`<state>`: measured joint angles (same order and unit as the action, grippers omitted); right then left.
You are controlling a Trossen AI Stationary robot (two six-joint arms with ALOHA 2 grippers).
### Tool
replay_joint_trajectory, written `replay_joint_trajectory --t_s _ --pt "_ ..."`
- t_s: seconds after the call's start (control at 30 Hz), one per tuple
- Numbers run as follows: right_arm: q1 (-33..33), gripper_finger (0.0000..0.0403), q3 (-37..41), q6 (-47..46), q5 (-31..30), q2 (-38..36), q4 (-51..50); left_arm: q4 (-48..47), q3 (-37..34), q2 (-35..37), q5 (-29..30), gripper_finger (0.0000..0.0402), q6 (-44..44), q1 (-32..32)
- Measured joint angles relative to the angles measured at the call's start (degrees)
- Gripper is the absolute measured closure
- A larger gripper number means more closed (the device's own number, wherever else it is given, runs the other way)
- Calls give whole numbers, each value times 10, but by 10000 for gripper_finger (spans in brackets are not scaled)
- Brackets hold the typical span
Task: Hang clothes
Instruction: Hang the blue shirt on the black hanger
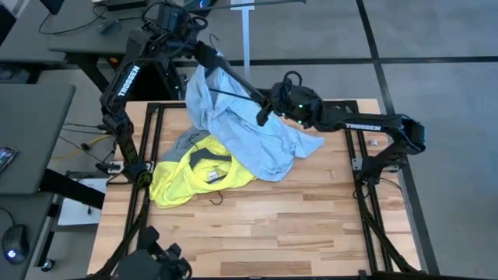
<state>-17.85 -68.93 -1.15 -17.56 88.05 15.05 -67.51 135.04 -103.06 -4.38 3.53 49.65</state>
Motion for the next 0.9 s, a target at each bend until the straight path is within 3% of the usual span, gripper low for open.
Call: replay_joint_trajectory --t_s 0.2,0.5,0.7,0.9 --pt "2 324 -1 -34 26 32 40 6 -5 18 0 401 -1 -17" --pt "30 324 0 -5 46 25 23 -13 -5 22 31 401 -33 -17" --pt "24 324 0 -1 57 22 28 -17 -5 22 -60 401 -55 -37" --pt "29 324 1 2 80 19 25 -82 -5 22 -56 401 -97 -62"
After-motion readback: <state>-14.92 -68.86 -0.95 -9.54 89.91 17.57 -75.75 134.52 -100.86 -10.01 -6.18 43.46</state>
